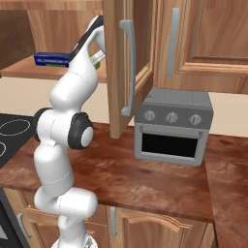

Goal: Retrieve the tupperware and aluminum foil from the cabinet and place them on the dining counter near the plate with lemon wedges to prepare for storing leftovers.

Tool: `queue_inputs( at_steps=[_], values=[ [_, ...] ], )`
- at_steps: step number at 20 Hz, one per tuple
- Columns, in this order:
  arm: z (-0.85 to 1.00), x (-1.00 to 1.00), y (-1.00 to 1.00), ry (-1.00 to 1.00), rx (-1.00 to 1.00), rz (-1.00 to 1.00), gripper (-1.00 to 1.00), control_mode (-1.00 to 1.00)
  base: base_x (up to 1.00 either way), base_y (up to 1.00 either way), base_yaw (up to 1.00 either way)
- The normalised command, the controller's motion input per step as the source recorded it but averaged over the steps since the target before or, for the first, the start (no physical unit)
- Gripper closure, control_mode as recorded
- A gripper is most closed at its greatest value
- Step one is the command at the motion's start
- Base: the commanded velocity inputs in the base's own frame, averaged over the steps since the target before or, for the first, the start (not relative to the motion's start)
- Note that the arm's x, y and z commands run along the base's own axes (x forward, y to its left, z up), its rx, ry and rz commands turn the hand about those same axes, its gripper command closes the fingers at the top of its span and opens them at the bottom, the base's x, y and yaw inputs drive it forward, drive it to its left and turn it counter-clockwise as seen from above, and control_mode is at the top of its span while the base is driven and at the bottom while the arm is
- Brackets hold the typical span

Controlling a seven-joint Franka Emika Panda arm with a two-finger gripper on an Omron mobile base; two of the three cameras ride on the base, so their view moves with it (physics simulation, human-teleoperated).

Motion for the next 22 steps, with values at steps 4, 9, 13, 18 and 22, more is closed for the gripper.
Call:
queue_inputs(
  at_steps=[4, 9, 13, 18, 22],
  values=[
    [-0.27, 0.00, 0.08, 0.05, -0.03, 0.00, 1.00, -1.00, 0.00, 0.00, 0.00],
    [-0.17, -0.09, 0.09, 0.00, -0.01, 0.00, 1.00, -1.00, 0.00, 0.00, 0.00],
    [-0.01, -0.27, 0.07, -0.10, 0.00, 0.00, 1.00, -1.00, 0.00, 0.00, 0.00],
    [0.01, -0.35, 0.11, -0.17, 0.00, 0.00, 1.00, -1.00, 0.00, 0.00, 0.00],
    [0.00, -0.44, 0.38, -0.12, 0.00, 0.00, 1.00, -1.00, 0.00, 0.00, 0.00]
  ],
)
